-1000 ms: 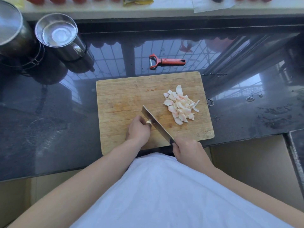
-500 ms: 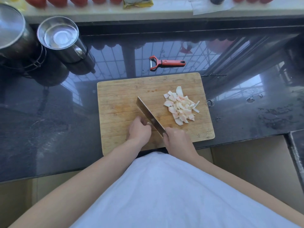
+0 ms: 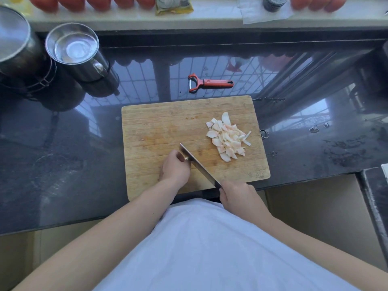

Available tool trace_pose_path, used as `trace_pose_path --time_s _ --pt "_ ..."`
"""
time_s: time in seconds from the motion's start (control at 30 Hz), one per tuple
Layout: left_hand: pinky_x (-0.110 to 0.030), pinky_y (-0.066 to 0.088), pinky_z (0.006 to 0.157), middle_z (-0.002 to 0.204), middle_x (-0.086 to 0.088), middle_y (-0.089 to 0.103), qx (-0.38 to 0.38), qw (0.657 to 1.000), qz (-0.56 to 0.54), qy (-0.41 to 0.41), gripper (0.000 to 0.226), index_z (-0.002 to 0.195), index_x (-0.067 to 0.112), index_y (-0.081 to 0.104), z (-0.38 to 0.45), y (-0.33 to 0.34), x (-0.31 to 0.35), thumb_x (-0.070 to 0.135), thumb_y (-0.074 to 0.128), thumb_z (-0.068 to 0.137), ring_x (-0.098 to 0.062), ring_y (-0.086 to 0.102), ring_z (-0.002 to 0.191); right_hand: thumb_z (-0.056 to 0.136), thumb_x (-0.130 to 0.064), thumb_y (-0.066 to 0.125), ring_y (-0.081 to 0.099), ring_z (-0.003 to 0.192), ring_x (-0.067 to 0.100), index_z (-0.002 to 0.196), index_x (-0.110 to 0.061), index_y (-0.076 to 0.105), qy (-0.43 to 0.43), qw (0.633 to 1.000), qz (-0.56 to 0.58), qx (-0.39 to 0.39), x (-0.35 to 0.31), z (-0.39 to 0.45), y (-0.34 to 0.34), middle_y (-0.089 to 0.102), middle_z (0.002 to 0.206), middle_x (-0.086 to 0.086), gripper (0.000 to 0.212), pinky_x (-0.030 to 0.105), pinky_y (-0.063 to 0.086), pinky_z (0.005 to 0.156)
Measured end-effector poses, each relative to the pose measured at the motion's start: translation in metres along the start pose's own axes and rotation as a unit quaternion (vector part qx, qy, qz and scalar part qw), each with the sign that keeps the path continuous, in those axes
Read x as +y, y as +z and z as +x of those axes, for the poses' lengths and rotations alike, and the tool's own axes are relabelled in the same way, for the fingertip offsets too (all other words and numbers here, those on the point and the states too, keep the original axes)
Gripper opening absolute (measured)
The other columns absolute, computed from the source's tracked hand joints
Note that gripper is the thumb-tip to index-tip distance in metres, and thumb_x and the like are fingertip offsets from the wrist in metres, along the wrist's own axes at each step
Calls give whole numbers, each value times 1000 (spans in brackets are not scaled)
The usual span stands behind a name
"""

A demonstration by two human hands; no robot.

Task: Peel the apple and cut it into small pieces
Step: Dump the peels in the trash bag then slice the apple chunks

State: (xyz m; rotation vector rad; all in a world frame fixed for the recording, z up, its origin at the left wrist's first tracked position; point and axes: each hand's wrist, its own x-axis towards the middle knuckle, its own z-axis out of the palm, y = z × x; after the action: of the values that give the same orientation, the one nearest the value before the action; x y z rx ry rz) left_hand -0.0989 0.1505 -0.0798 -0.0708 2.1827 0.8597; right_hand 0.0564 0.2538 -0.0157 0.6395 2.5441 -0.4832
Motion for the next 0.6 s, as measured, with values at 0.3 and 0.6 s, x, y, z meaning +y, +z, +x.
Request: trace_pose_path --time_s 0.3,0.6 --pt "-33 41 74 109 2 62 0 1000 -15 -2 9 104 23 56 -5 -2 -2 29 59 98 -22 58 97 94 -7 48 54 60 28 74 -17 45 -30 994 64 78 -21 27 4 56 67 2 22 40 45 54" --pt "-30 34 58 104 1 61 4 1000 -1 -8 16 99 21 55 -4 0 -7 35 61 96 -11 52 77 97 -18 48 60 72 38 84 -18 41 -35 998 40 37 -3 -12 0 58 79 6 16 39 45 62"
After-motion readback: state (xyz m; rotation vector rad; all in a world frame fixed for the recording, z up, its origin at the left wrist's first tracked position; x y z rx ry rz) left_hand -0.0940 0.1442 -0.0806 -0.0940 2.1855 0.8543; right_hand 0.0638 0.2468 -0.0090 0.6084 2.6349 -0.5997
